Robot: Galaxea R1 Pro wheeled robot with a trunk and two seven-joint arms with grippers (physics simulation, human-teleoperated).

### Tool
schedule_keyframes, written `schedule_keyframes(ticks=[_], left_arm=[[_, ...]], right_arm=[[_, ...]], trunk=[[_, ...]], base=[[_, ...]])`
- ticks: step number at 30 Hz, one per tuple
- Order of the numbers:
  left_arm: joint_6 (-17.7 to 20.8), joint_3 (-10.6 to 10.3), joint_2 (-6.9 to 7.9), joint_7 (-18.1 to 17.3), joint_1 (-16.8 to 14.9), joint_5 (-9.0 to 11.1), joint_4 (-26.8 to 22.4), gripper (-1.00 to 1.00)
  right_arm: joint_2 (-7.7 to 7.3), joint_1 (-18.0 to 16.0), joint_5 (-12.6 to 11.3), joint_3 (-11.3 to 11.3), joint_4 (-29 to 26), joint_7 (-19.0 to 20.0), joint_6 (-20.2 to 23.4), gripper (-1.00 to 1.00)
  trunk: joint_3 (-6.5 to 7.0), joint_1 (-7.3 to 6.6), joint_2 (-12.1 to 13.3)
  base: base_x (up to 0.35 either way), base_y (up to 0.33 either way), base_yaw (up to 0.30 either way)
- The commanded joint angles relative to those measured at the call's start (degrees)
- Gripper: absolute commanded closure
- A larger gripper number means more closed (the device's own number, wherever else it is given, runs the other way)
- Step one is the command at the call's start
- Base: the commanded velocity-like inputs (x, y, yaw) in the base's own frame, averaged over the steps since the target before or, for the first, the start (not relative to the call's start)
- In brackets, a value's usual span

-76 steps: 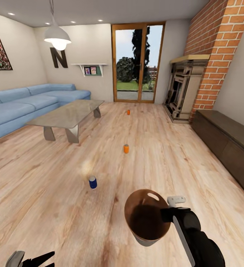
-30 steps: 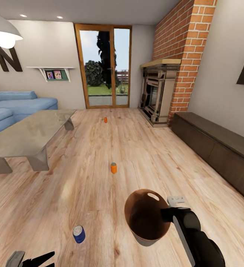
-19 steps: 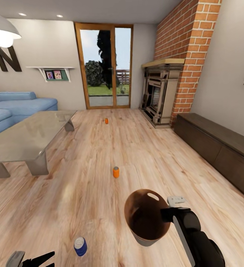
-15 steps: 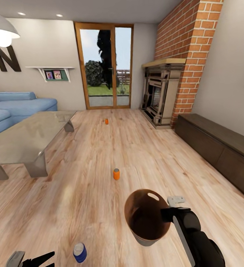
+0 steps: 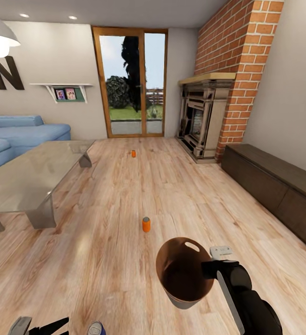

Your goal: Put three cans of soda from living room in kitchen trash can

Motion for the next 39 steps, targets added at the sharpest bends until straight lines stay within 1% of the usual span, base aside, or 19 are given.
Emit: schedule_keyframes(ticks=[1, 3, 6, 7, 8, 9, 10, 11, 12, 14, 15, 18, 19, 20, 21, 23, 26, 28, 39], left_arm=[[-0.10, -0.05, -0.02, 0.05, 0.00, -0.02, 0.61, -1.00], [-0.79, -0.17, -0.07, 0.17, -0.01, -0.02, 1.98, -1.00], [-4.40, -0.47, -0.49, 1.60, 0.00, -0.09, 3.81, -1.00], [-6.65, -0.78, -1.30, 12.12, -0.39, -0.06, 4.38, -1.00], [-7.03, -1.06, -1.45, 16.61, -0.61, -0.02, 4.44, -1.00], [-7.58, -2.42, -1.72, 26.45, -1.05, 0.08, 4.51, -1.00], [-8.31, -7.25, -2.08, 41.02, -1.91, 0.18, 4.62, -1.00], [-9.31, -11.56, -2.50, 49.49, -2.81, 0.21, 4.85, -1.00], [-12.30, -18.80, -3.76, 62.57, -5.04, 0.18, 6.17, -1.00], [-14.21, -22.07, -5.52, 70.54, -8.66, 0.08, 10.12, -1.00], [-14.74, -22.88, -6.14, 72.72, -11.23, 0.03, 13.47, -1.00], [-15.59, -23.57, -6.67, 74.66, -15.57, -0.04, 19.75, -1.00], [-17.36, -23.81, -6.85, 75.49, -18.70, -0.09, 24.63, -1.00], [-18.64, -23.90, -6.91, 75.93, -20.07, -0.11, 26.96, -1.00], [-21.75, -24.02, -7.03, 77.39, -22.33, -0.14, 31.29, -1.00], [-24.18, -24.10, -7.10, 79.41, -23.96, -0.14, 34.47, -1.00], [-26.79, -24.19, -7.21, 83.11, -26.04, -0.12, 37.93, -1.00], [-27.47, -24.21, -7.25, 84.12, -26.59, -0.12, 38.82, -1.00], [-28.60, -24.02, -6.93, 85.88, -27.51, -0.19, 40.46, -1.00]], right_arm=[[0.01, -0.02, -0.58, 0.00, -0.02, 0.18, -0.06, 1.00], [0.01, -0.01, -0.58, 0.00, -0.02, 0.18, -0.05, 1.00], [0.01, -0.01, -0.58, 0.00, -0.02, 0.18, -0.04, 1.00], [0.01, -0.03, -0.59, 0.00, -0.02, 0.18, -0.03, 1.00], [0.01, -0.02, -0.59, 0.00, -0.02, 0.18, -0.03, 1.00], [0.01, -0.03, -0.58, 0.00, -0.02, 0.18, -0.03, 1.00], [0.01, -0.02, -0.59, 0.00, -0.02, 0.17, -0.03, 1.00], [0.01, -0.02, -0.58, 0.00, -0.02, 0.16, -0.03, 1.00], [-0.05, -0.02, -0.58, 0.00, -0.02, 0.14, -0.03, 1.00], [-0.07, -0.01, -0.58, 0.00, -0.02, 0.11, -0.03, 1.00], [-0.07, -0.01, -0.58, 0.00, 0.00, 0.11, -0.03, 1.00], [-0.08, -0.02, -0.58, 0.00, 0.28, 0.10, -0.03, 1.00], [-0.08, -0.04, -0.58, 0.00, 0.99, 0.10, -0.03, 1.00], [-0.08, -0.05, -0.58, 0.02, 1.33, 0.10, -0.05, 1.00], [-0.08, -0.07, -0.58, 0.05, 1.86, 0.10, -0.07, 1.00], [-0.08, -0.08, -0.58, 0.06, 2.19, 0.10, -0.09, 1.00], [-0.08, -0.09, -0.58, 0.08, 2.56, 0.10, -0.11, 1.00], [-0.08, -0.09, -0.58, 0.08, 2.66, 0.10, -0.11, 1.00], [-0.08, -0.09, -0.58, 0.09, 2.86, 0.09, -0.12, 1.00]], trunk=[[0.01, 0.00, 0.00], [0.01, 0.00, 0.00], [0.01, 0.00, 0.00], [0.01, 0.00, 0.00], [0.01, 0.00, 0.00], [0.01, 0.00, 0.00], [0.01, 0.00, 0.00], [0.01, 0.00, 0.00], [0.01, 0.00, 0.00], [0.01, 0.00, 0.00], [0.01, 0.00, 0.00], [0.01, 0.00, 0.00], [0.01, 0.00, 0.00], [0.01, 0.00, 0.00], [0.01, 0.00, 0.00], [0.01, 0.00, 0.00], [0.01, 0.00, 0.00], [0.01, 0.00, 0.00], [0.01, 0.00, 0.00]], base=[[0.032, 0.001, 0.000], [0.023, 0.001, 0.000], [0.011, 0.000, 0.000], [0.003, 0.000, 0.000], [0.003, 0.000, 0.000], [0.002, 0.000, 0.000], [0.000, 0.000, 0.000], [0.000, 0.000, 0.000], [0.000, 0.000, 0.000], [0.000, 0.000, 0.000], [0.000, 0.000, 0.000], [0.000, 0.000, 0.000], [0.000, 0.000, 0.000], [0.000, 0.000, 0.000], [0.000, 0.000, 0.000], [0.000, 0.000, 0.000], [0.000, 0.000, 0.000], [0.000, 0.000, 0.000], [0.000, 0.000, 0.000]])
